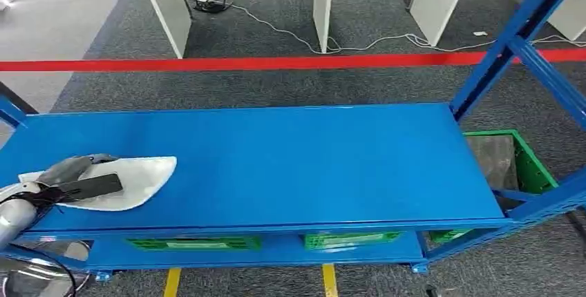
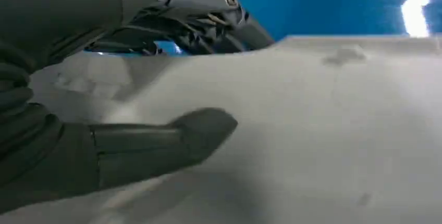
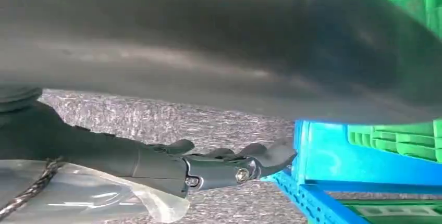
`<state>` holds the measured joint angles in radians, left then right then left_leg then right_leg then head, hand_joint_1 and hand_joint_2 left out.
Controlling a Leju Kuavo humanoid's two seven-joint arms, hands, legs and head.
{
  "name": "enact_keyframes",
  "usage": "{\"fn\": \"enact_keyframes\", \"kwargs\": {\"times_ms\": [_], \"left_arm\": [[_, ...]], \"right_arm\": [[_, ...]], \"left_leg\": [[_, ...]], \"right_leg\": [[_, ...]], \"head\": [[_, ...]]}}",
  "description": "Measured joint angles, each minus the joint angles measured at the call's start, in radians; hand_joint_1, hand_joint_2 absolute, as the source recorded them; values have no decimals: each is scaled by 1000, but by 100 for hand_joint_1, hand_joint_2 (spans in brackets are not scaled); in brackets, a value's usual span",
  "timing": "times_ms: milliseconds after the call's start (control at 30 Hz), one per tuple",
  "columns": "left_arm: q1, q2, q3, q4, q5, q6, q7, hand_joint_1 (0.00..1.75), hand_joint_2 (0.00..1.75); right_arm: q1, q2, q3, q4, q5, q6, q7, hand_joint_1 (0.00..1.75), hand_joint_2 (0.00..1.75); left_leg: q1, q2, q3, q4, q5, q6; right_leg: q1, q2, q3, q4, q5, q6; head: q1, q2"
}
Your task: Take the parts from the cabinet and place them on the table.
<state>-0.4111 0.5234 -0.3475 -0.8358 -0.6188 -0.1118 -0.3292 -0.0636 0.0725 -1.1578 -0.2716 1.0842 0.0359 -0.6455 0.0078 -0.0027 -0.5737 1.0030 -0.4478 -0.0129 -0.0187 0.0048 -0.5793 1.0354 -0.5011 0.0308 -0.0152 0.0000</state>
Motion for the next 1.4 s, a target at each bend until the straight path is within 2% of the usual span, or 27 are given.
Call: {"fn": "enact_keyframes", "kwargs": {"times_ms": [33,167,233,300,333,367,400,467,500,533,633,700,733,800,833,867,900,967,1000,1067,1167,1200,1233,1300,1333,1367,1400], "left_arm": [[0,1,4,0,0,-3,0,175,175],[14,6,16,1,2,-20,-2,175,175],[22,11,17,2,2,-24,-3,175,175],[33,11,17,2,2,-29,-4,175,175],[37,11,17,2,2,-29,-5,175,175],[38,11,17,2,3,-35,-6,175,175],[37,12,18,2,3,-42,-8,175,175],[34,19,21,2,4,-45,-10,175,175],[32,24,23,2,5,-48,-11,175,175],[30,27,24,2,8,-52,-14,175,175],[29,48,27,1,31,-86,-41,175,175],[32,64,32,-7,52,-97,-58,175,175],[33,66,36,-8,58,-95,-62,175,175],[42,68,40,-12,64,-93,-64,175,175],[42,68,40,-14,66,-88,-64,175,175],[44,65,43,-14,69,-76,-57,175,175],[45,59,46,-14,68,-61,-48,175,175],[44,46,54,-14,54,-16,-32,175,175],[41,40,58,-14,45,3,-24,175,175],[31,30,67,-14,33,29,-15,175,175],[23,17,75,-14,24,54,-9,175,175],[23,9,81,-14,18,77,-9,175,175],[19,2,90,-14,11,101,-10,175,175],[16,-17,109,-14,-1,141,-10,175,175],[17,-27,115,-14,-9,153,-10,175,175],[18,-35,118,-14,-16,168,-10,175,175],[17,-44,123,-16,-21,183,-10,175,175]], "right_arm": [[-2,0,-1,0,0,0,0,0,0],[2,0,-3,1,5,0,0,0,0],[0,-1,-4,1,7,0,0,0,0],[1,-1,-6,1,8,0,0,0,0],[1,-1,-8,1,8,0,0,0,0],[2,-1,-9,1,8,0,0,0,0],[1,-1,-10,1,9,0,0,0,0],[-2,0,-10,1,10,0,0,0,0],[-2,0,-10,2,10,0,0,0,0],[-4,1,-10,2,10,0,0,0,0],[-2,1,-11,2,11,0,0,0,0],[-4,-1,-10,2,16,0,0,0,0],[-5,-1,-11,2,16,-1,0,0,0],[-4,-1,-10,3,17,0,0,0,0],[-2,-1,-10,3,17,-1,0,0,0],[-1,-1,-11,3,16,-1,0,0,0],[-1,-1,-11,3,14,-2,0,0,0],[-3,-1,-11,3,11,-2,0,0,0],[-4,-1,-11,3,11,-2,0,0,0],[-5,0,-11,5,10,0,-1,0,0],[-1,0,-12,5,10,0,-1,0,0],[-1,1,-12,5,10,0,-2,0,0],[-2,1,-13,5,10,0,-2,0,0],[-2,1,-13,5,10,-1,-2,0,0],[-1,1,-14,5,10,-1,-2,0,0],[-1,1,-14,5,10,-1,-2,0,0],[0,1,-16,5,10,-2,-2,0,0]], "left_leg": [[0,0,-5,9,0,-4],[5,0,-4,7,-4,-22],[5,1,-44,105,-70,-29],[5,1,-118,272,-142,-33],[5,1,-139,319,-151,-31],[5,1,-138,317,-136,-28],[3,0,-118,272,-100,-21],[-5,0,-34,94,-8,1],[-12,1,-8,32,1,16],[-12,3,-1,17,-6,20],[-17,1,-2,6,-5,23],[-5,6,14,-24,10,23],[-4,6,12,-25,12,27],[-5,7,8,-25,11,29],[-5,7,6,-24,11,29],[-4,6,7,-24,11,28],[-2,6,7,-22,11,27],[4,5,6,-11,3,16],[4,5,4,0,-3,7],[-3,2,-12,17,-6,-4],[1,2,-11,15,-4,-13],[3,3,-16,28,-19,-18],[3,3,-34,74,-50,-23],[5,3,-105,236,-124,-30],[5,3,-136,302,-144,-32],[5,3,-152,329,-142,-31],[6,3,-145,310,-117,-30]], "right_leg": [[-2,6,3,-2,7,-16],[-2,4,1,-2,13,-42],[-1,4,0,-3,13,-53],[3,4,-1,-2,12,-55],[5,4,-2,-2,12,-55],[8,4,-1,-2,11,-56],[10,4,1,-2,11,-56],[15,4,6,-3,11,-57],[13,4,6,-4,11,-57],[20,5,1,-2,10,-55],[15,2,0,-10,17,-39],[17,2,-13,9,-4,-30],[17,2,-37,59,-37,-27],[11,2,-117,224,-112,-19],[10,2,-144,279,-128,-14],[8,1,-150,288,-118,-11],[5,1,-133,254,-88,-7],[0,-1,-47,83,3,-1],[-4,-3,-15,15,13,3],[-1,4,-7,11,2,-17],[-3,4,-10,7,7,-34],[-4,4,-8,6,9,-39],[-4,4,-8,6,8,-47],[-3,4,-8,6,7,-49],[-3,4,-8,6,7,-50],[-3,4,-8,6,6,-50],[-3,4,-6,6,6,-50]], "head": [[-2,0],[-2,0],[-5,0],[-5,0],[-4,0],[-4,0],[-5,0],[-5,0],[-3,0],[-3,0],[-5,0],[-1,0],[-1,0],[0,0],[2,0],[2,0],[1,0],[2,0],[3,0],[1,0],[3,0],[2,0],[-2,0],[-1,0],[0,0],[-1,0],[0,0]]}}
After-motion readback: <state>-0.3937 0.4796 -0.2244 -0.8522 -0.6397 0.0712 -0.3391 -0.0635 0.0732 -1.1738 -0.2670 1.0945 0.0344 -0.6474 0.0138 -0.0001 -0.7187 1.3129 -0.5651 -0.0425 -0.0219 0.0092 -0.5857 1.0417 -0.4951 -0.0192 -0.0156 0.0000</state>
